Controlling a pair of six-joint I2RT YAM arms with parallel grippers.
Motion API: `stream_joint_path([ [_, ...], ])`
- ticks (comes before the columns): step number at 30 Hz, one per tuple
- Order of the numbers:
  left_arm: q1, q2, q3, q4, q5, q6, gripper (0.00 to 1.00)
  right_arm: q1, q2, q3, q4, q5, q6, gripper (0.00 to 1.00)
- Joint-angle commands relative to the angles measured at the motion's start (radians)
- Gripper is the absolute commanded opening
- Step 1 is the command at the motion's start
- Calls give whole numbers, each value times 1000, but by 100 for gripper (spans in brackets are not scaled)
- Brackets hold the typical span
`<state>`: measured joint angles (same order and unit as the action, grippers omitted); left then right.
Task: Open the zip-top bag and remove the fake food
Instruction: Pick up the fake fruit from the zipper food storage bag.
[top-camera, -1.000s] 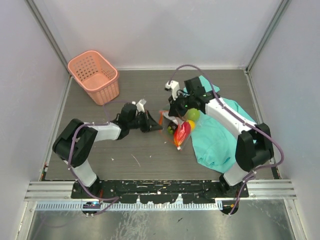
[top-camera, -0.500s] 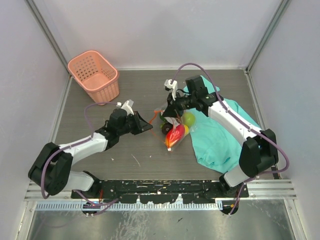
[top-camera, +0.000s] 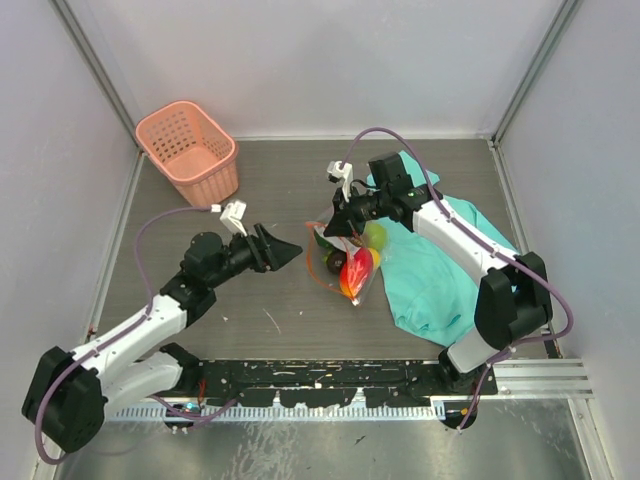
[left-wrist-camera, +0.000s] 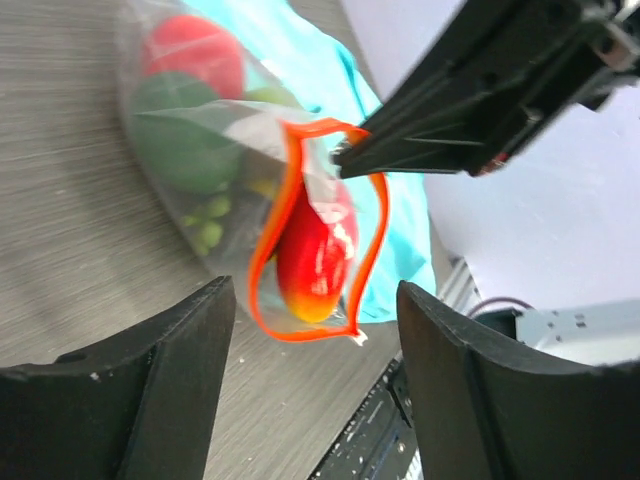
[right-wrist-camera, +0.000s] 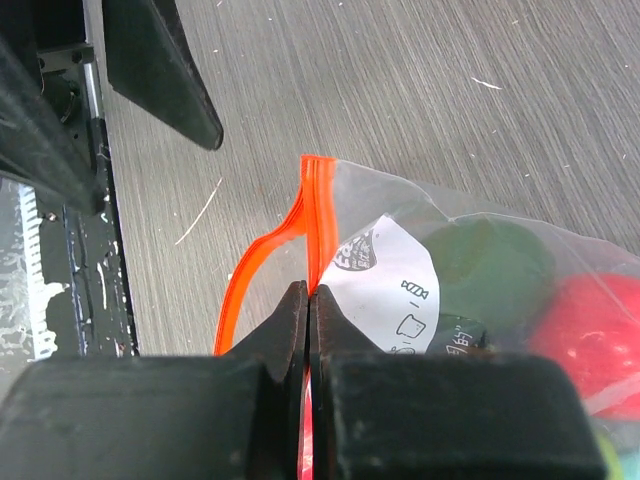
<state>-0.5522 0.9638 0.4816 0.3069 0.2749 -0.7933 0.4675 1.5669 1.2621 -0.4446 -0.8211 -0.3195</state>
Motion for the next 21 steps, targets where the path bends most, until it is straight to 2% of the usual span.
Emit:
stream_joint_path([
  [1, -16, 79, 48, 208, 201, -76, 62, 1, -4, 12, 17, -30, -5, 1],
  [3, -66, 135, 84, 222, 203, -91, 57, 0, -1, 14, 16, -33, -4, 1],
  [6, -158, 208, 135, 197, 124, -53, 51, 1, 3, 16, 11, -39, -4, 1],
  [11, -219, 296, 179, 89, -5, -1, 32, 1, 2, 16, 9, -39, -5, 1],
  [14, -223, 347, 198, 32, -44, 30, 30, 1, 1, 19, 4, -47, -7, 1],
  [21, -236, 467, 267, 15, -11, 52, 32, 1, -9, 23, -4, -54, -12, 1],
])
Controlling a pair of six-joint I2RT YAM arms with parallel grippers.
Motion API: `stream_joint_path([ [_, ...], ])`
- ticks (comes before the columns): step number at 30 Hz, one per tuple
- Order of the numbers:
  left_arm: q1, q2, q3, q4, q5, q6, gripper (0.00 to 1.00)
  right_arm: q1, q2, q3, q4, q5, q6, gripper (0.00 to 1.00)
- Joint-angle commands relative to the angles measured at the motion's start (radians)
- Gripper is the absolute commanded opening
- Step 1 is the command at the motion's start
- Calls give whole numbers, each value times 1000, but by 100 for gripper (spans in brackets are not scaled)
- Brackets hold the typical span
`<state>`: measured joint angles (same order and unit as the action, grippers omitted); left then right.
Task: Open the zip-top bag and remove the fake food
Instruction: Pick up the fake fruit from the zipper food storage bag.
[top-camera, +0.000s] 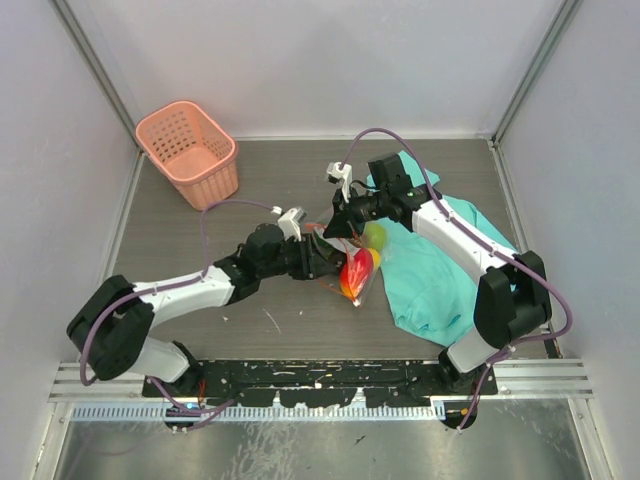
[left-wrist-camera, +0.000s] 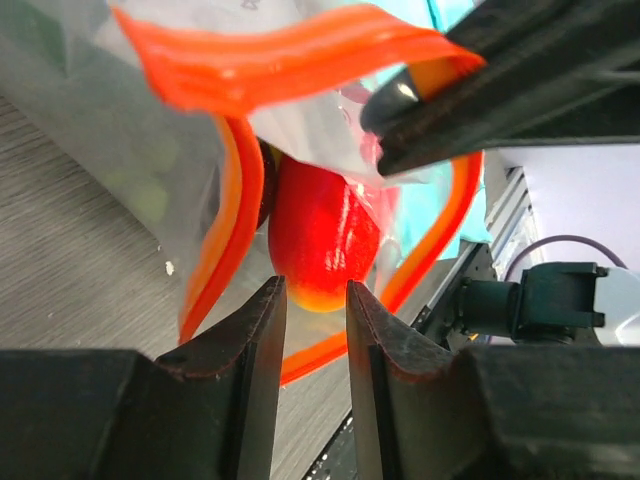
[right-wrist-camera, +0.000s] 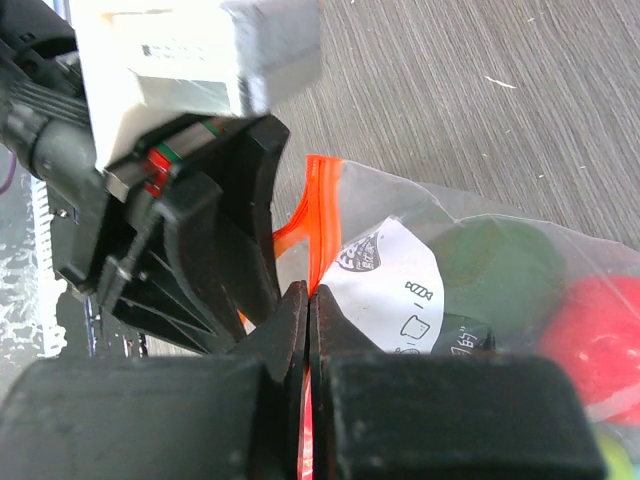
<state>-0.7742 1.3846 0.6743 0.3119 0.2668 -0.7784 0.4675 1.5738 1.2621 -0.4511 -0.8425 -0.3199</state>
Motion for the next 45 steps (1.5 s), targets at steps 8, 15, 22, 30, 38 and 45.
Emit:
stream_joint_path([
  [8, -51, 130, 110, 41, 13, 28, 36, 1, -12, 23, 0, -39, -11, 1],
  [15, -60, 175, 94, 107, 23, -4, 44, 3, -18, 23, 6, -45, 0, 1],
  [22, -59, 197, 81, 160, 4, -15, 47, 6, -9, 36, -25, -47, -23, 11],
  [30, -50, 210, 61, 178, 0, -11, 50, -70, -47, 95, -196, -64, -221, 53],
  [38, -43, 209, 61, 163, -1, 3, 53, -218, -67, 96, -346, 112, -420, 53],
  [45, -37, 214, 59, 181, 14, -4, 54, -214, -21, 26, -381, 285, -462, 28],
])
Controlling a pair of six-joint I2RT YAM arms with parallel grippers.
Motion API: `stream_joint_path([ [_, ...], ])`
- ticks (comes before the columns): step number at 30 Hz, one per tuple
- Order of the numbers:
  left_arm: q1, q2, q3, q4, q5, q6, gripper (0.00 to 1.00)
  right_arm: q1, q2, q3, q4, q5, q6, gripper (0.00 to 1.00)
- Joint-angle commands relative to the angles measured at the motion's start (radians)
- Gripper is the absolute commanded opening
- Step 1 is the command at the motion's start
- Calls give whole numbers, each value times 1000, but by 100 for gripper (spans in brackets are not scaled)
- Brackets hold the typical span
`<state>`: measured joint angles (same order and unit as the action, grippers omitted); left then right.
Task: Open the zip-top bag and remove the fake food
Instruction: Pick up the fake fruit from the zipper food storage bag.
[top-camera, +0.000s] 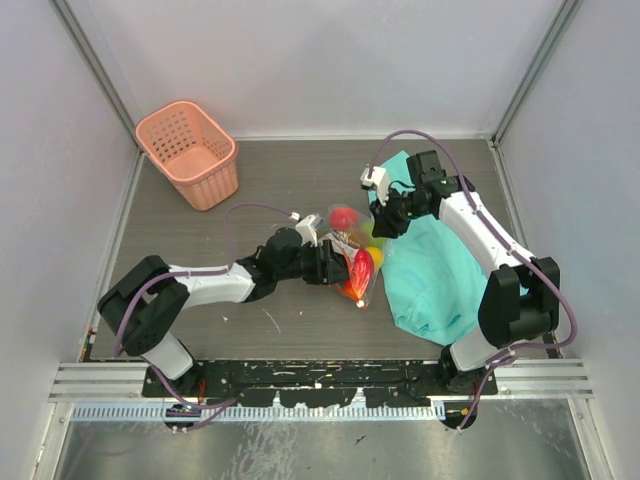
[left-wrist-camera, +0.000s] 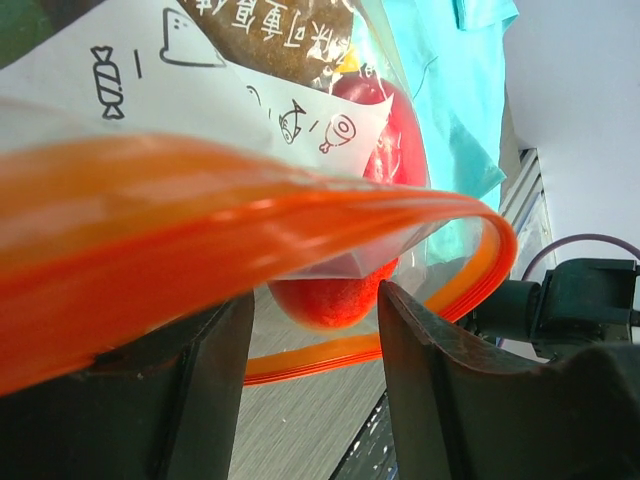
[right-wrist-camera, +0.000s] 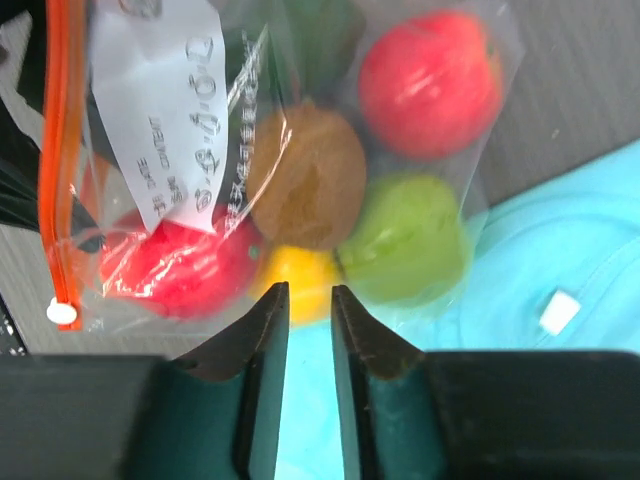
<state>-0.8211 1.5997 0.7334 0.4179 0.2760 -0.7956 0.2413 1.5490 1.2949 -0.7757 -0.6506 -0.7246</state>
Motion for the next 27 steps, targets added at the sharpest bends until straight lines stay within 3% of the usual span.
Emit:
stream_joint_path([
  [1, 8, -1, 0, 75, 8, 13, 54, 14, 19, -7, -79, 99, -63, 24],
  [5, 9, 2, 1, 76, 17, 10, 54, 36, 88, -13, -154, 102, -94, 13],
  [10, 9, 14, 2, 90, 44, 1, 51, 77, 140, -21, -230, 52, -133, 7],
  [17, 9, 8, -1, 90, 75, 7, 47, 93, 153, 0, -264, -14, -144, 6],
  [27, 10, 4, 6, 56, 94, 23, 61, 109, 203, 33, -283, -129, -107, 6],
])
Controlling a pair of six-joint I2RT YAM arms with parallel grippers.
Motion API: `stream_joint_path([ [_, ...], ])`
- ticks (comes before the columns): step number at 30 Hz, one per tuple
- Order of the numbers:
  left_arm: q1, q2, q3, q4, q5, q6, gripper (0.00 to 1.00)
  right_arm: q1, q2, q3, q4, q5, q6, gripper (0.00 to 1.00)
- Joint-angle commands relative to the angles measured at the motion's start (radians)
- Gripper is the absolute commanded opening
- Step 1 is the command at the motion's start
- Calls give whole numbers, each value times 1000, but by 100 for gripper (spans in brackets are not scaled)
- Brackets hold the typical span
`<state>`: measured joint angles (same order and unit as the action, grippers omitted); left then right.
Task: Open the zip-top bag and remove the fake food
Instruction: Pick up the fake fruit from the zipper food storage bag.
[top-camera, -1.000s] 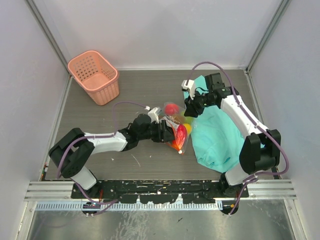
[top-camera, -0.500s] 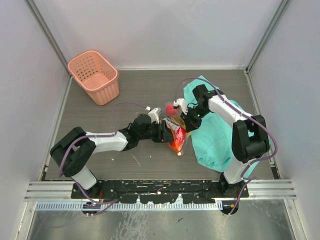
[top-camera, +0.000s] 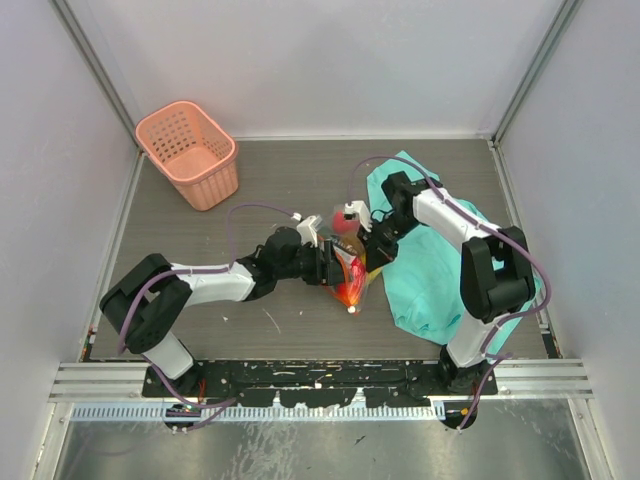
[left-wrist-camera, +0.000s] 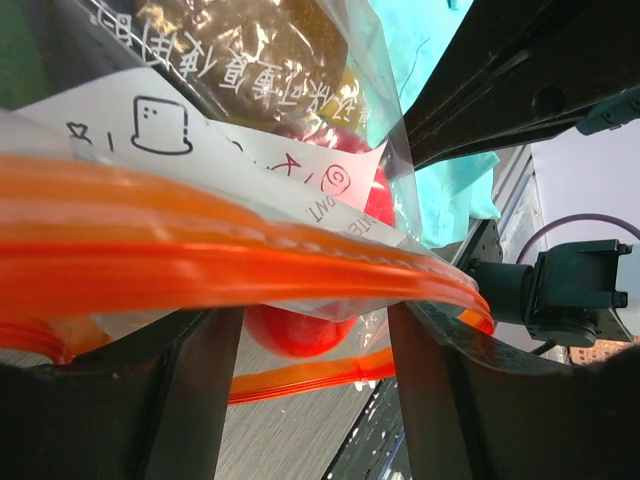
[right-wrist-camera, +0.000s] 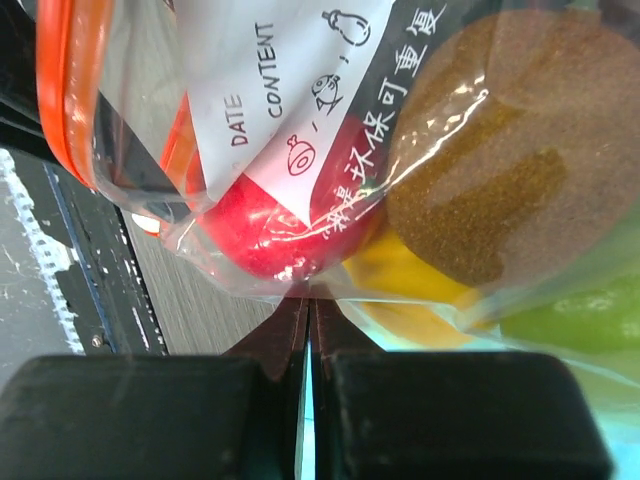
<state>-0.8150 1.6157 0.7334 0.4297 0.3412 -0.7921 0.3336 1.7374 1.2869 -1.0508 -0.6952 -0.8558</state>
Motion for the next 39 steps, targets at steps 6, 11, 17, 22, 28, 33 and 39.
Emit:
stream_joint_path([
  [6, 2, -14, 6, 27, 18, 18, 68, 58, 48, 42, 33, -85, 89, 6],
  [11, -3, -35, 3, -28, -34, 36, 75, 67, 73, 57, 51, -127, 146, 4],
  [17, -11, -36, 11, -90, -63, 70, 81, 67, 92, 71, 53, -194, 186, 1],
  [22, -14, -44, 12, -151, -80, 91, 82, 66, 95, 69, 71, -140, 207, 1],
  [28, -14, -75, -9, -156, -79, 88, 79, 64, 85, 62, 82, -129, 208, 1],
  [33, -12, -100, -23, -139, -39, 81, 86, 65, 83, 61, 83, -130, 202, 1],
  [39, -12, -97, -35, -180, -31, 74, 83, 66, 86, 58, 87, -133, 207, 1],
])
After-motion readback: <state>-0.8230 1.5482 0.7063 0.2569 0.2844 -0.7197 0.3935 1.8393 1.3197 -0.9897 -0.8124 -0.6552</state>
